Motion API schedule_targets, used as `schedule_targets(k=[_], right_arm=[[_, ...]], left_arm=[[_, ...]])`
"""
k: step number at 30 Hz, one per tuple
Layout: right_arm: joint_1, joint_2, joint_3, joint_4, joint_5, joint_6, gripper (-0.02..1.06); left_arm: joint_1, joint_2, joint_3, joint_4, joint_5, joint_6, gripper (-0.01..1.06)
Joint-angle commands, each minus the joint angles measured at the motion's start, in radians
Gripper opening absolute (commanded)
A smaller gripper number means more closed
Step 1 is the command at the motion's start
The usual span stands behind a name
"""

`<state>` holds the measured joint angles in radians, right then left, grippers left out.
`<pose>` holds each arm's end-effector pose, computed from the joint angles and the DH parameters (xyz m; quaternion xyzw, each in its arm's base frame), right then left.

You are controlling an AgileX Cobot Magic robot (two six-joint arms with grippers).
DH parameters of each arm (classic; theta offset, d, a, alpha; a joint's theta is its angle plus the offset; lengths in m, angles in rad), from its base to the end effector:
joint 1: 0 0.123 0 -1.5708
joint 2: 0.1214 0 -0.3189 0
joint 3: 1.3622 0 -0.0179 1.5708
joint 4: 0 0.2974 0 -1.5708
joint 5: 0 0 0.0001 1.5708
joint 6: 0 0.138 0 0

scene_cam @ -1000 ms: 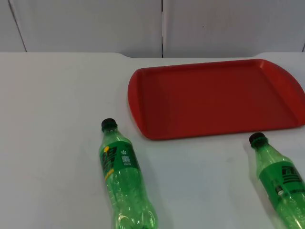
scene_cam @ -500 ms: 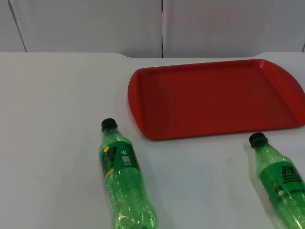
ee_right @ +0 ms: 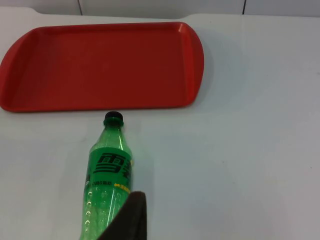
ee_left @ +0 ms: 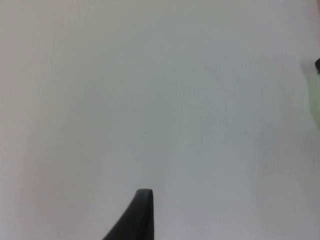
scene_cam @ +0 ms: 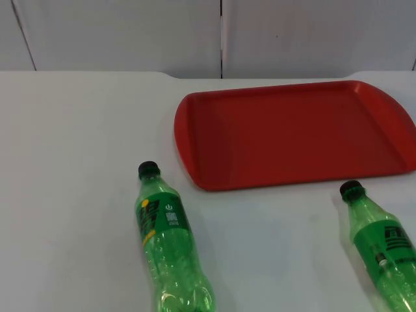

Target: Place the bottle upright on the tray.

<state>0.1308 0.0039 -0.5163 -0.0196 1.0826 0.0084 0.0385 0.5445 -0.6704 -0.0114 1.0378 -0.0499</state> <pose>0.0411 0.0030 0.2813 -0.0518 0.8541 0.0262 0.5169 0.1297 0.0036 0.2990 -0.0421 0.9303 -0.0077 0.3644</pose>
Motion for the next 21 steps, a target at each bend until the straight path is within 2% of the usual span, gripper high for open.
schedule_targets(k=[1,12,21], right_arm=[[-0.007,-0.004,0.0,-0.001,-0.005,-0.002,1.04],[-0.007,-0.004,0.0,0.001,-0.005,-0.002,1.04],[-0.007,-0.004,0.0,0.001,-0.005,-0.002,1.04]], left_arm=[[0.001,0.052,-0.029,-0.006,-0.025,-0.006,1.05],[0.001,0.234,-0.198,-0.006,-0.018,-0.006,1.05],[0.001,0.366,-0.317,-0.011,0.058,0.024,1.05]])
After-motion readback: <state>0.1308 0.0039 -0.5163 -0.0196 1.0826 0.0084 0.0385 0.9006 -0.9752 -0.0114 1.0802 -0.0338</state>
